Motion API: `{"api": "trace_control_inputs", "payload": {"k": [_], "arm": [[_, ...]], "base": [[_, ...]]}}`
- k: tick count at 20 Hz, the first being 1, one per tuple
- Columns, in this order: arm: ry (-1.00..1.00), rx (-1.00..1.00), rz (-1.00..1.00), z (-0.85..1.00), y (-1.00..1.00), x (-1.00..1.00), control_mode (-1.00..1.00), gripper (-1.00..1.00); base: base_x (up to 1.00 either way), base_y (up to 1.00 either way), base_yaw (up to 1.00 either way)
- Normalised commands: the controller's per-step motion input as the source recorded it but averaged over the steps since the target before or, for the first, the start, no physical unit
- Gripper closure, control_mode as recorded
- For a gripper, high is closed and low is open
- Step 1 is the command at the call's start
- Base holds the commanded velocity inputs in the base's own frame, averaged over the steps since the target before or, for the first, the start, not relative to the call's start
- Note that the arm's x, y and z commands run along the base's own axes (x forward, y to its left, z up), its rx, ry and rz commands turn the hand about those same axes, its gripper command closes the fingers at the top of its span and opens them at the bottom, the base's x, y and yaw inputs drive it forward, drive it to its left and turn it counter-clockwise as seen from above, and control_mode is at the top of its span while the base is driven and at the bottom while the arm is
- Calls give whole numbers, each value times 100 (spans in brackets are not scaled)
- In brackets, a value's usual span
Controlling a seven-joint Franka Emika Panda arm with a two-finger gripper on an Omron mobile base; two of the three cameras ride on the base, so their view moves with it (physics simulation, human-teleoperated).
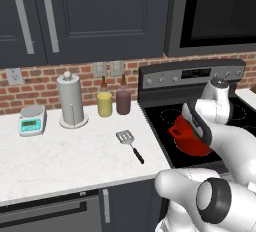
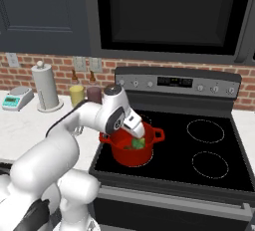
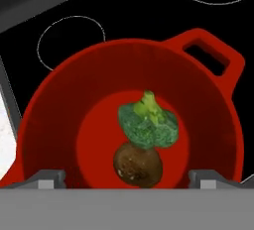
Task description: Put the mushroom and broccoli in the pot. Retrieve the spatula and lightly stir the vegetables in the pot.
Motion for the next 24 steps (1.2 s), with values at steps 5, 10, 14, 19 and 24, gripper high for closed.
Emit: {"api": "trace_control_inputs", "payload": {"k": [5,10,14,19,24], "arm": [[-7,0,20,26,25,-36,-100,-100],[1,0,39,18,58,-16,-100,-100],[8,0,45,14,84,0,-100,-100],[18,-2,34,21,85,0,-100,-100],[33,-14,4,0,81,0,-100,-100]], "base": [[0,0,0],[0,0,0],[0,0,0],[0,0,0],[0,0,0]]}}
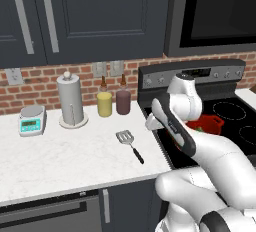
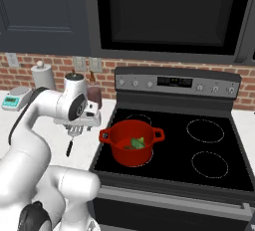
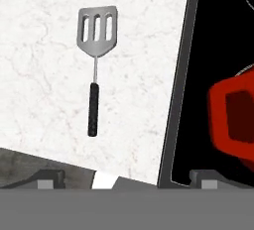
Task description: Put the mushroom and broccoli in the pot. Retrieve the spatula and lightly stir the vegetables in the pot.
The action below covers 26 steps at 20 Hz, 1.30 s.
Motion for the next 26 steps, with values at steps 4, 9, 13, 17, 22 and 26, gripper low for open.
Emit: {"api": "trace_control_inputs", "payload": {"k": [4,9,13,17,22,26], "arm": [[25,-12,0,-15,59,0,-100,-100],[9,-3,0,-37,39,0,-100,-100],[4,0,0,-44,36,0,-100,-100],[5,0,0,-42,26,0,-100,-100],[0,0,0,-47,16,1,-100,-100],[-3,0,-1,-25,-6,2,-100,-100]], "base": [[0,0,0],[0,0,0],[0,0,0],[0,0,0],[0,0,0],[0,0,0]]}}
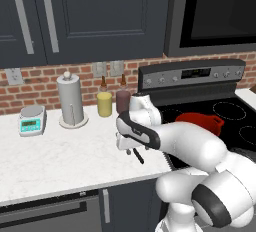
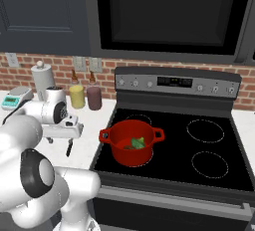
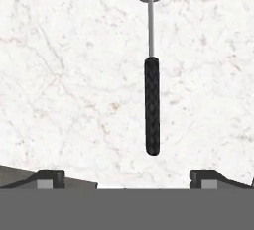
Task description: Put the mushroom and broccoli in the pot. Retrieve the spatula and lightly stir the vegetables in the pot.
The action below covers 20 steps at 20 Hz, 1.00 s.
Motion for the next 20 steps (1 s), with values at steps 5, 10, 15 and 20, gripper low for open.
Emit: {"api": "trace_control_inputs", "payload": {"k": [5,10,15,20], "arm": [[-3,0,-1,-17,-8,1,-100,-100],[-3,0,0,-31,0,6,-100,-100],[-3,1,0,-21,0,9,-100,-100],[0,3,0,-6,0,17,-100,-100]], "base": [[0,0,0],[0,0,0],[0,0,0],[0,0,0]]}}
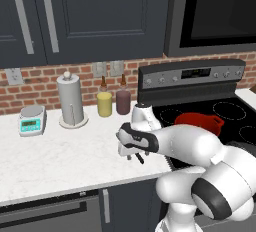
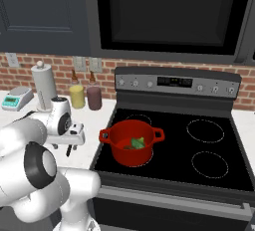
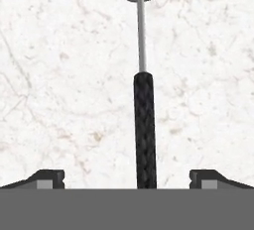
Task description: Put the mushroom and broccoli in the pot. Retrieve the spatula and lightly stir the vegetables in the pot.
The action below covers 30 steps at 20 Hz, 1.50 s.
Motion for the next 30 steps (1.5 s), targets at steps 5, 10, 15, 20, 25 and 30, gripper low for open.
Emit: {"api": "trace_control_inputs", "payload": {"k": [5,10,15,20,25,30], "arm": [[0,1,0,-7,0,11,-100,-100],[0,0,0,-12,0,0,-100,-100],[0,0,0,-13,0,0,-100,-100],[0,0,0,-14,0,0,-100,-100],[-1,0,0,-13,0,0,-100,-100],[-1,0,0,-14,0,0,-100,-100]], "base": [[0,0,0],[0,0,0],[0,0,0],[0,0,0],[0,0,0],[0,0,0]]}}
